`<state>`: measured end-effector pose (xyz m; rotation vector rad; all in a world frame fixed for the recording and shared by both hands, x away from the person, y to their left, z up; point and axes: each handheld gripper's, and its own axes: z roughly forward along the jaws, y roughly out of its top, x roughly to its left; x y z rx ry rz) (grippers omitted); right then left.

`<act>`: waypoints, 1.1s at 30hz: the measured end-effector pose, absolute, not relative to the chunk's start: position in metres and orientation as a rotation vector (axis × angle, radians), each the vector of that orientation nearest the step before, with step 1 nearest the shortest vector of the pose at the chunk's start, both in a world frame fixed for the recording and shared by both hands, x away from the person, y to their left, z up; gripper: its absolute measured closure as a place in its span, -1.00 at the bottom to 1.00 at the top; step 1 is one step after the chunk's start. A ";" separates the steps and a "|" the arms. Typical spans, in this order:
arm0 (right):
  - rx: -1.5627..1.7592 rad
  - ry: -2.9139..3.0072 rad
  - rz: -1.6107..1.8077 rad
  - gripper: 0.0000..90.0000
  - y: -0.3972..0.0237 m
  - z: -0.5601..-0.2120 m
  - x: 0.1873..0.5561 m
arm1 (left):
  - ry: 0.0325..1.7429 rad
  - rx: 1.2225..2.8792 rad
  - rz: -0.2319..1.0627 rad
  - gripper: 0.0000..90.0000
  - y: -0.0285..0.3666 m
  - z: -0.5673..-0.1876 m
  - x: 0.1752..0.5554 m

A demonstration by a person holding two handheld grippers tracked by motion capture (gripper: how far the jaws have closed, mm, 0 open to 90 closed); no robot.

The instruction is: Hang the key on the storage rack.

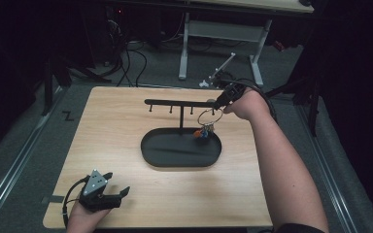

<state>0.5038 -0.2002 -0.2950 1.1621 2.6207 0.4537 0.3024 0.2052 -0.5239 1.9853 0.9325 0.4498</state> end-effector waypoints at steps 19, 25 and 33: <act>1.245 2.582 0.454 0.03 -0.202 -0.295 0.493 | 0.932 1.987 0.455 -0.63 0.203 -0.524 0.302; 1.271 2.570 0.462 -0.13 -0.206 -0.304 0.491 | 0.930 1.990 0.454 -0.63 0.202 -0.525 0.302; 1.291 2.580 0.499 -0.26 -0.213 -0.312 0.484 | 0.930 1.997 0.454 -0.63 0.202 -0.525 0.303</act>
